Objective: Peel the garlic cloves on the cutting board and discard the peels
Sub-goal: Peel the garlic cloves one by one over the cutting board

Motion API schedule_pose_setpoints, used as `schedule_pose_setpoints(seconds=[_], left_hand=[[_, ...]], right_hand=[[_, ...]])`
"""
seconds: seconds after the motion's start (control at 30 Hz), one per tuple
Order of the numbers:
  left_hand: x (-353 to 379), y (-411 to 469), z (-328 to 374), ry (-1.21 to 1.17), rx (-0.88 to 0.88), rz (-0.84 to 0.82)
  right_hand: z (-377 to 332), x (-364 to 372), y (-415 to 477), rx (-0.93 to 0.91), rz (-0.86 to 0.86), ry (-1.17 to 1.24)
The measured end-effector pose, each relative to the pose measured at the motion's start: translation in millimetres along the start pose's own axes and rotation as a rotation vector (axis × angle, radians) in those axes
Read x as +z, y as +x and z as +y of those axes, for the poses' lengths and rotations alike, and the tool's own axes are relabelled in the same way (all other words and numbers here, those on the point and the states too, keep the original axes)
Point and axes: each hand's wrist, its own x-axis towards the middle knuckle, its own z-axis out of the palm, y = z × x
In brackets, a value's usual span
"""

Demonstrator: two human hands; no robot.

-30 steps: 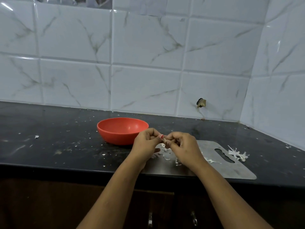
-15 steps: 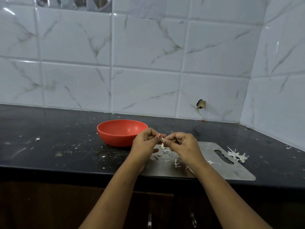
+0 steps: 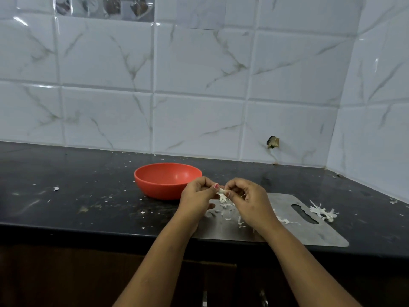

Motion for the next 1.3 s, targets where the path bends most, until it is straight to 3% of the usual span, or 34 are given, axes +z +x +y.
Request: schedule_pose_setpoints(seconds=[0.37, 0.53, 0.7, 0.83, 0.93, 1.03, 1.3], left_hand=[[-4.1, 2.5, 1.5, -0.022, -0.083, -0.034], [1.6, 2.1, -4.3, 0.145, 0.029, 0.052], [2.5, 3.6, -9.3, 0.502, 0.211, 0.115], [2.3, -0.1, -10.5, 0.527, 0.233, 0.114], [-0.9, 0.6, -8.2, 0.386, 0.169, 0.139], [-2.9, -0.5, -1.8, 0.105, 0.017, 0.034], [-3.1, 2.7, 0.8, 0.011, -0.074, -0.063]], right_hand=[[2.6, 0.0, 1.3, 0.077, -0.031, 0.092], [0.4, 0.9, 0.6, 0.039, 0.066, -0.076], [1.8, 3.2, -0.9, -0.043, 0.08, -0.362], [2.6, 4.4, -0.7, -0.083, 0.076, -0.416], [1.0, 3.6, -0.4, -0.119, 0.058, -0.299], [-2.5, 1.5, -1.1, -0.076, 0.029, -0.129], [-0.4, -1.3, 0.3, 0.071, -0.047, 0.128]])
